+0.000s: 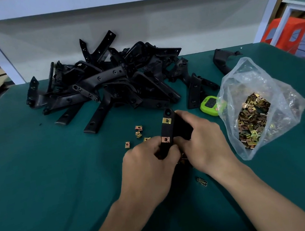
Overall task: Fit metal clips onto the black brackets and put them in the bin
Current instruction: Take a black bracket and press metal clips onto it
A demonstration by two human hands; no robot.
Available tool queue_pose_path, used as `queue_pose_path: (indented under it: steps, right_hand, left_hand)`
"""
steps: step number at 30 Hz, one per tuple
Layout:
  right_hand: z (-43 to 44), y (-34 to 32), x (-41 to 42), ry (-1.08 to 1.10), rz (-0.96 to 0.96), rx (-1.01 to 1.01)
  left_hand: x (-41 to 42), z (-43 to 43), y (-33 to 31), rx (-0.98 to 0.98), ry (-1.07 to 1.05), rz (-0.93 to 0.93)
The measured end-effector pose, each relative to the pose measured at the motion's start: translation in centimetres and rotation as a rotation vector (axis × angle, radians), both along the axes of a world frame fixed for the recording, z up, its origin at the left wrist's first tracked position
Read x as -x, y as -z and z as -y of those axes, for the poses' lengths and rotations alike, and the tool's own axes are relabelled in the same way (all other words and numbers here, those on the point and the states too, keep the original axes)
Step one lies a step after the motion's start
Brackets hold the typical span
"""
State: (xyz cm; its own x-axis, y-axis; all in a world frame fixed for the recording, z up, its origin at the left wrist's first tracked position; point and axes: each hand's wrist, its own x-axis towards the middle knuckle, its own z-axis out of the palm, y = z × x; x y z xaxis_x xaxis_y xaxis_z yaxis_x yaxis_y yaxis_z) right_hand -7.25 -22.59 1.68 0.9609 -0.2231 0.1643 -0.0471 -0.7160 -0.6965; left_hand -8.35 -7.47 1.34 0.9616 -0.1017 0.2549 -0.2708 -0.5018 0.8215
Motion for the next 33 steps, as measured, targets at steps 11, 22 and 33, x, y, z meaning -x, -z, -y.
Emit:
queue_pose_path:
  steps: [11, 22, 33]
  right_hand:
    - [0.0, -0.1, 0.1, -0.008, 0.031, -0.035]
    - [0.0, 0.1, 0.0, -0.039, 0.015, 0.040]
    - [0.1, -0.1, 0.0, -0.149, -0.014, 0.049]
  left_hand:
    - [-0.7, -0.6, 0.4, -0.072, 0.015, 0.123]
    - [-0.4, 0.0, 0.9, -0.073, 0.005, 0.052]
    - [-0.5, 0.4, 0.7, 0.018, -0.026, 0.029]
